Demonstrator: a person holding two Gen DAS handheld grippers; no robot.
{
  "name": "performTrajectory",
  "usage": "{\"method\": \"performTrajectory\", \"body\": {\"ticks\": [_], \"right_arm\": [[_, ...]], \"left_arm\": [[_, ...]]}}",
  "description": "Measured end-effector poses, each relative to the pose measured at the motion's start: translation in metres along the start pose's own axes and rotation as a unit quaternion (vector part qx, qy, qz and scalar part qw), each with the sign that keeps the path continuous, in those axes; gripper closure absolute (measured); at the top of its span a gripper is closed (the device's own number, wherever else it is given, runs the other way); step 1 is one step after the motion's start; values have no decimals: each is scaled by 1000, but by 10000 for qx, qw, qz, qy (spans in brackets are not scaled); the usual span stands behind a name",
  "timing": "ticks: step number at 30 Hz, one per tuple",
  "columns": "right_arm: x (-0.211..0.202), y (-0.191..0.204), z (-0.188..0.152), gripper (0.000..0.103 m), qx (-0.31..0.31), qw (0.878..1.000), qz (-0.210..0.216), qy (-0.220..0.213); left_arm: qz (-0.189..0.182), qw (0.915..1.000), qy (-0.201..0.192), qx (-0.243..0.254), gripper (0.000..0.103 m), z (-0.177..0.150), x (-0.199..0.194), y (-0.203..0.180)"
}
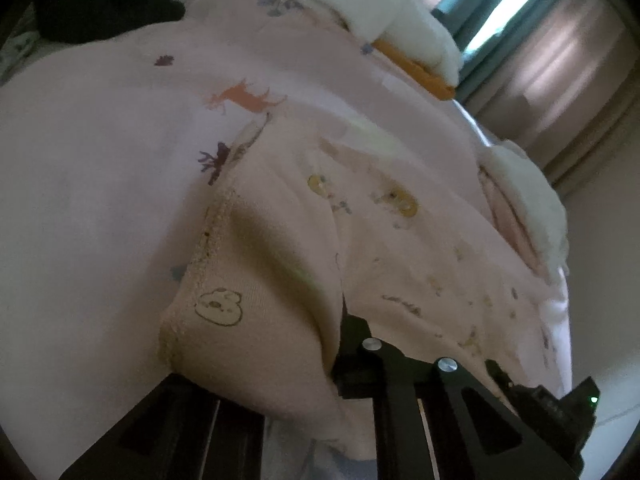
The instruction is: Fold small clothes
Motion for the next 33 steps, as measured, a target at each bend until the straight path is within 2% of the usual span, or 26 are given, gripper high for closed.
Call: {"method": "performTrajectory", "body": {"ticks": [2, 4, 6, 8, 11, 12, 14, 17, 22, 26, 29, 31, 33], "right_arm": [[-15, 4, -12, 94, 0, 10000, 91, 5], [-32, 9, -30, 94, -227, 9997, -8, 76], [-57, 13, -57, 93, -361, 9991, 35, 224], [-79, 12, -81, 93, -494, 9984, -56, 285], [-97, -1, -114, 96, -714, 9963, -311, 355], [-97, -2, -118, 96, -796, 9957, -348, 314], [-92, 1, -120, 97, -1031, 9927, -568, 272], [-82, 4, -119, 97, -1375, 9869, -822, 199], [-83, -2, -115, 96, -1338, 9888, -667, 21], [-85, -3, -115, 96, -1353, 9891, -581, -50], [-98, -8, -123, 95, -1315, 9902, -456, -145], [-105, -10, -128, 94, -1330, 9898, -451, -217], [-105, -9, -128, 94, -1343, 9895, -467, -245]], "left_arm": [[-142, 9998, 97, 70, 93, -6, -18, 5], [-366, 9991, 185, 78, 93, -19, -41, 16], [-488, 9985, 184, 147, 93, -36, -66, 30], [-467, 9979, 231, 386, 93, -59, -82, 44], [-117, 9967, 248, 764, 92, -92, -77, 60], [-25, 9963, 235, 830, 89, -99, -71, 62], [9, 9942, -74, 1077, 87, -104, -67, 61], [-10, 9957, -64, 923, 86, -101, -65, 62], [-504, 9972, -15, 550, 86, -101, -63, 75], [-660, 9967, -51, 475, 86, -103, -66, 78], [-1054, 9943, 80, 104, 86, -102, -65, 88], [-1154, 9931, 187, 22, 86, -101, -63, 90], [-1104, 9937, 148, 72, 86, -102, -64, 87]]}}
Point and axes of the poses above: each gripper's, at about its wrist camera, not at the fingertips, and x roughly the way its jaws point, y to its left, z to its top, the point moved 5 cm from there along x, roughly the way its jaws point, and after that the axes turned 11 degrees about z, right-handed, at the moved point
